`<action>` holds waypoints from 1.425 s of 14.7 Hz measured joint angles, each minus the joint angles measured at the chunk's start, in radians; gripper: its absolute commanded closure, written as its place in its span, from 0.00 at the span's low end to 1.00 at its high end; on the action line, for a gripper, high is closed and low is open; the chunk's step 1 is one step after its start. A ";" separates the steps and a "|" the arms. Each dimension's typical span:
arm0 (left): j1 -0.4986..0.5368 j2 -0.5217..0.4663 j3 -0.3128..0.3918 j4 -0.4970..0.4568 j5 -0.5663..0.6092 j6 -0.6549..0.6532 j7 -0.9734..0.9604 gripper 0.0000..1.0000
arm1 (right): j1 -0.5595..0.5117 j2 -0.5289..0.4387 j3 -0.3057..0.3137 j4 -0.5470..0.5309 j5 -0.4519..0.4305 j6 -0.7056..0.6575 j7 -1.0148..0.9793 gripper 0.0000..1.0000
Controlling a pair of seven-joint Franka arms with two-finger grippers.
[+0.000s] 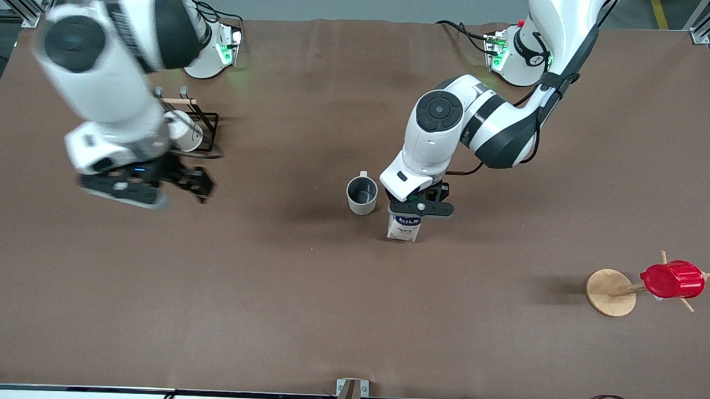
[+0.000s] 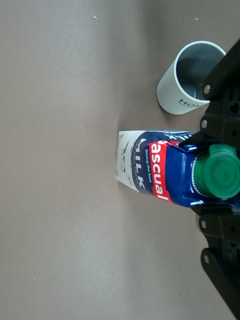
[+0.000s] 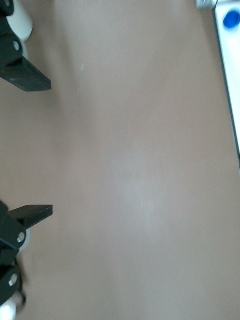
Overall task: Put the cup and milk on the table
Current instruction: 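Release the mug and withdraw the right gripper while the left gripper carries milk, then lower the milk carton beside the grey mug with the left gripper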
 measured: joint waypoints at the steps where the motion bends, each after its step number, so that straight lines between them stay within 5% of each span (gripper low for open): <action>1: -0.002 0.001 0.000 0.000 0.000 0.000 0.000 0.99 | -0.001 -0.021 -0.060 0.000 0.022 -0.027 -0.082 0.00; 6: -0.039 0.029 0.000 0.007 0.011 0.002 -0.016 0.99 | -0.015 -0.079 -0.269 0.000 0.078 -0.117 -0.411 0.00; 12: -0.078 0.099 0.005 0.088 0.026 0.000 -0.018 0.99 | -0.057 -0.110 -0.288 0.096 0.114 -0.282 -0.497 0.00; 21: -0.077 0.099 0.009 0.099 0.028 -0.109 -0.018 0.99 | -0.052 -0.106 -0.283 0.107 0.120 -0.293 -0.498 0.00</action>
